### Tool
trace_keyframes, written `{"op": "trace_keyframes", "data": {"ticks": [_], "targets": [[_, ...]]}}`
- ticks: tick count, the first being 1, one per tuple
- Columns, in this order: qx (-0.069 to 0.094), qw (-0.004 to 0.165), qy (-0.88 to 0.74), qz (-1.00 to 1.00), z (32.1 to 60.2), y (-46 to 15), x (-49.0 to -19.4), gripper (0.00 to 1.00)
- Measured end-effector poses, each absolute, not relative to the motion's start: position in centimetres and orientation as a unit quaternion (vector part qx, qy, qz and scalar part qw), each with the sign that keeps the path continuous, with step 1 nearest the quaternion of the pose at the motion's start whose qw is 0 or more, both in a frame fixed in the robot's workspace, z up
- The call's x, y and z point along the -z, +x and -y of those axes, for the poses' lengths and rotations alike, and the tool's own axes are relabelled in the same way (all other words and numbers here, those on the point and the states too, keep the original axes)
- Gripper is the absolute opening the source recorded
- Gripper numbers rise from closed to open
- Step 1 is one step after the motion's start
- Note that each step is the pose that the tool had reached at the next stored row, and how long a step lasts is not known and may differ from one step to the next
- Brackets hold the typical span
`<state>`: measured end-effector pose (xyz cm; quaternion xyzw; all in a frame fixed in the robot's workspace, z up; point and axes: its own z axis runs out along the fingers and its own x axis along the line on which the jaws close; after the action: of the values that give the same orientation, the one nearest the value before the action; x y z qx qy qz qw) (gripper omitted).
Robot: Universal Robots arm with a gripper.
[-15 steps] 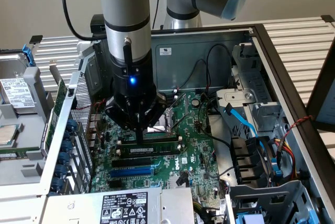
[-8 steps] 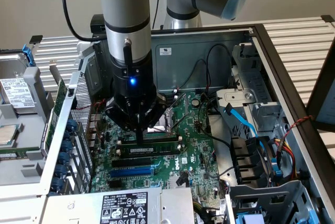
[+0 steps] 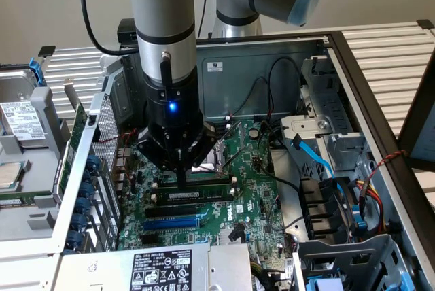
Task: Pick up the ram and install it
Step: 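Press down the ram until it locks into place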
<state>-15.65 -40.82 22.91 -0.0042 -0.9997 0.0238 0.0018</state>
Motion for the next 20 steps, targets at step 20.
{"op": "trace_keyframes", "data": {"ticks": [20], "targets": [[-0.024, 0.001, -0.004, 1.000, 40.82, -15.65, -22.72, 0.11]]}}
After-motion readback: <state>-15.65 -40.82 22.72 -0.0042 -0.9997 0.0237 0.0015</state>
